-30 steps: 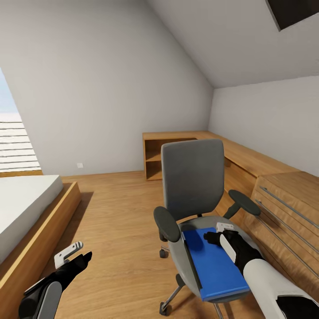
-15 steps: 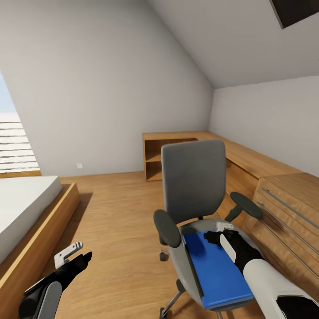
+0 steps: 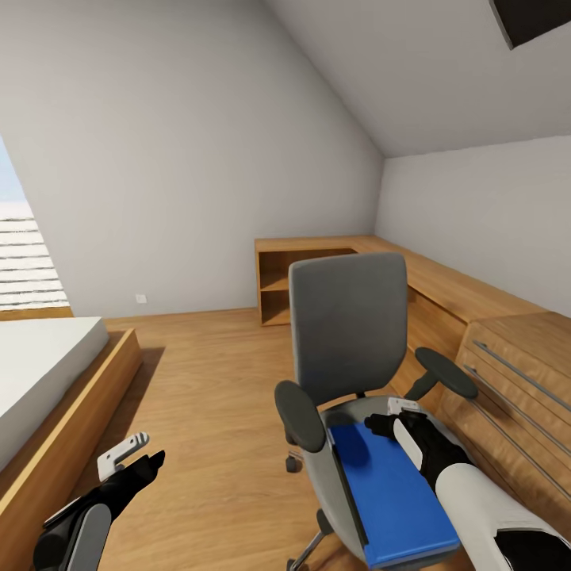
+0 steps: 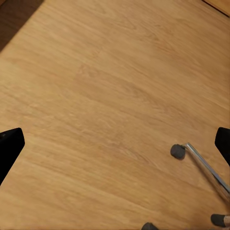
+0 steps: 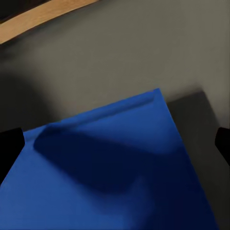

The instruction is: In the bedroom, organize the workspace by keeping the computer under the desk, ensuring the monitor is on the desk, placing the keyboard on the desk next to the monitor, placing the mouse on the desk next to the keyboard, moving the folder from the swivel chair onto the desk next to the mouse, stacking the notebook on top of the folder with the pen on top of the notebook, and positioning the swivel chair next to the desk.

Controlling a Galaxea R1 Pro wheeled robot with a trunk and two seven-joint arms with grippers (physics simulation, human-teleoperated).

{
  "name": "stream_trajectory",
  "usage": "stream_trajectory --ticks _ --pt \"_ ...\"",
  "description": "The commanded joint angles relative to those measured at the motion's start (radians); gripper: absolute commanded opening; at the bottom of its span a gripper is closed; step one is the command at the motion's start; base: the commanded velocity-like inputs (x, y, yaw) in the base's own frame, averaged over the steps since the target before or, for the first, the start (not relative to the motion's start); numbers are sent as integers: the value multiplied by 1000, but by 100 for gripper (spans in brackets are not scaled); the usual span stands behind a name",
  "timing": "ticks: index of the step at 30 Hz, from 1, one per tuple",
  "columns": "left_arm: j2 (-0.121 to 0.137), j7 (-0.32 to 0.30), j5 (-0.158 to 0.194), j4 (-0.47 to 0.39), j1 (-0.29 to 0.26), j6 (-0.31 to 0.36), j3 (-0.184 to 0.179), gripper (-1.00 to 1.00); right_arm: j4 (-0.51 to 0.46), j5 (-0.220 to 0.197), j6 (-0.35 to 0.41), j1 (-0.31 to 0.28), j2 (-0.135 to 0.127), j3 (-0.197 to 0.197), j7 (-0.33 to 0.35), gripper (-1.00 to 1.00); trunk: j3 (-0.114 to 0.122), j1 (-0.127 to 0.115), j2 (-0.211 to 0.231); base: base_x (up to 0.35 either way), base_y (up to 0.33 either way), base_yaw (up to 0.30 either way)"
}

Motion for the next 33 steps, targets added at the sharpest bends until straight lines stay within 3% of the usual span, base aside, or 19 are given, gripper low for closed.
stream_trajectory --ticks 1,11,29,33 --pt "-1 8 11 -1 -1 3 1 100 -2 -11 5 0 0 3 -7 100 -1 0 0 76 0 0" --pt "-2 6 11 -1 -1 2 0 100 -2 -11 5 0 0 3 -7 100 -1 0 0 137 0 0" --pt "-5 8 11 -4 -1 4 -8 100 -2 -11 4 0 0 3 -7 100 -1 0 0 13 0 0" --pt "-5 9 11 -4 -1 3 -9 100 -1 -11 4 0 0 3 -7 100 -14 15 -28 0 0 0"
